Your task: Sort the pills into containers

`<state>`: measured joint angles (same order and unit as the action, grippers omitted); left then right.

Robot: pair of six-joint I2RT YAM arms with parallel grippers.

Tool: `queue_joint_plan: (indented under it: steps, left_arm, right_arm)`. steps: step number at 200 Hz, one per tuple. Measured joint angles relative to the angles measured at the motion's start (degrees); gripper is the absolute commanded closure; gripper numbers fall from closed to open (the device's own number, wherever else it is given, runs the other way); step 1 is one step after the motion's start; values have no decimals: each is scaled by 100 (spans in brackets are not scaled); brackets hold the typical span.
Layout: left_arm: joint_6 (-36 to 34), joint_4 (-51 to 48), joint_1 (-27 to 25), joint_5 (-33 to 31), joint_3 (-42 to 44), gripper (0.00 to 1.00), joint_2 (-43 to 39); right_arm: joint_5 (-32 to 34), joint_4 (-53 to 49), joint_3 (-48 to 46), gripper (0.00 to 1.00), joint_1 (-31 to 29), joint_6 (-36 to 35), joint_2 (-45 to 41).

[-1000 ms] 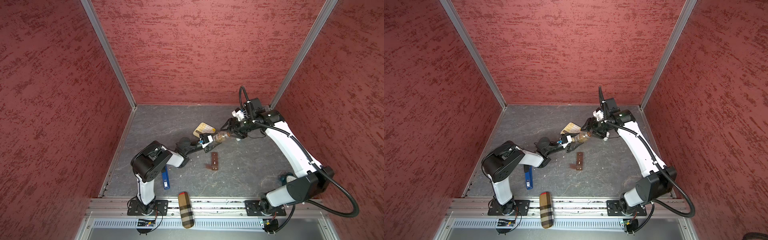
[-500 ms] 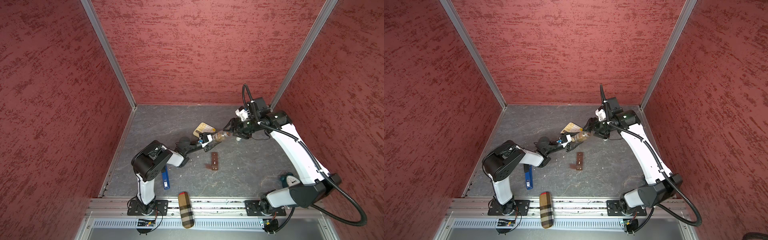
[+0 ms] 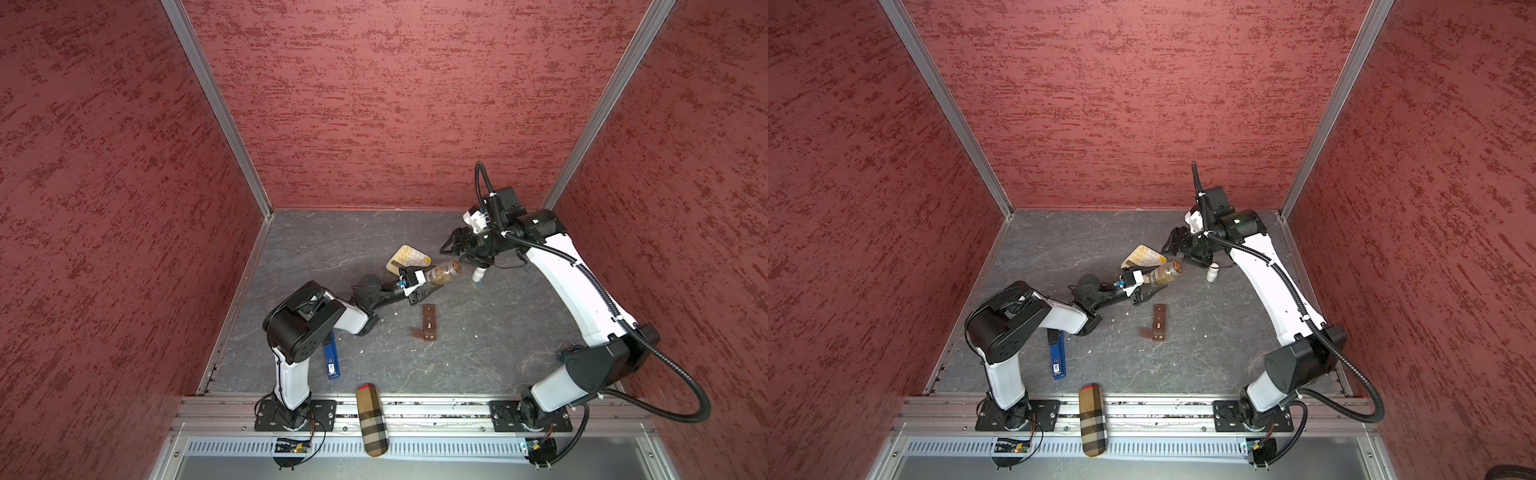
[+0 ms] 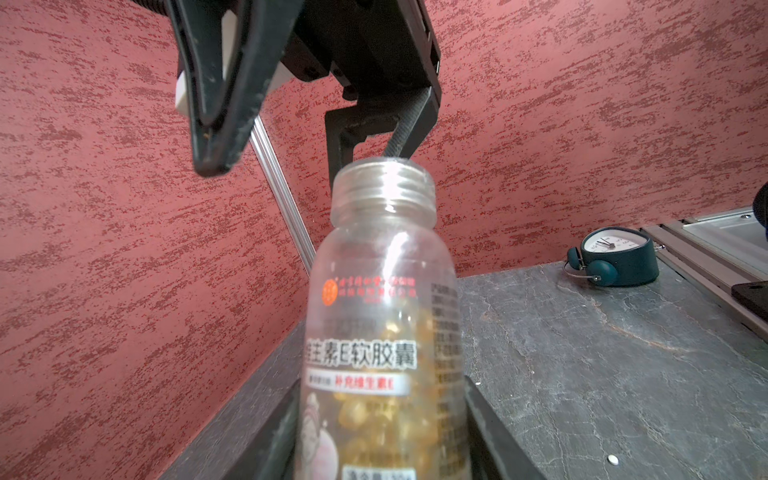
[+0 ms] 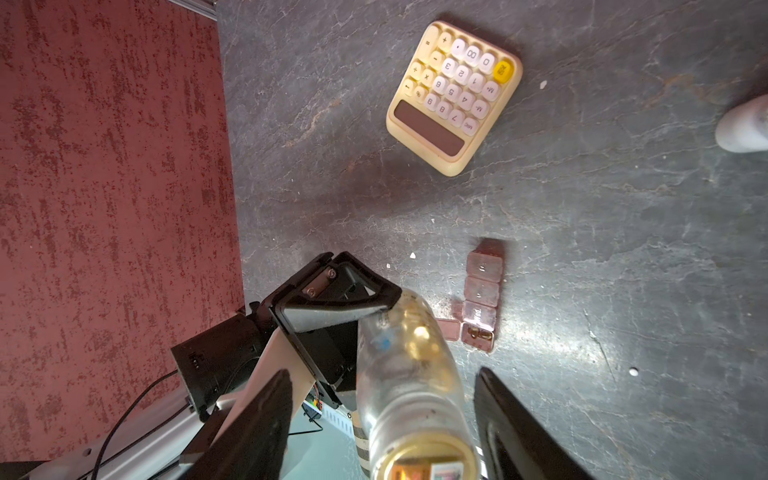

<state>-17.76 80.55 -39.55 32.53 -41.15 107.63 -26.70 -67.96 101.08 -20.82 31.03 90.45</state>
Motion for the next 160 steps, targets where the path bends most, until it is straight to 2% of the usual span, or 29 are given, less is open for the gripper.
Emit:
queue_joint_plan:
  steps: [160]
  left_arm:
    - [37, 59, 114, 39, -44, 100, 0]
  right_arm:
    - [-90, -225, -376, 33, -278, -66, -564]
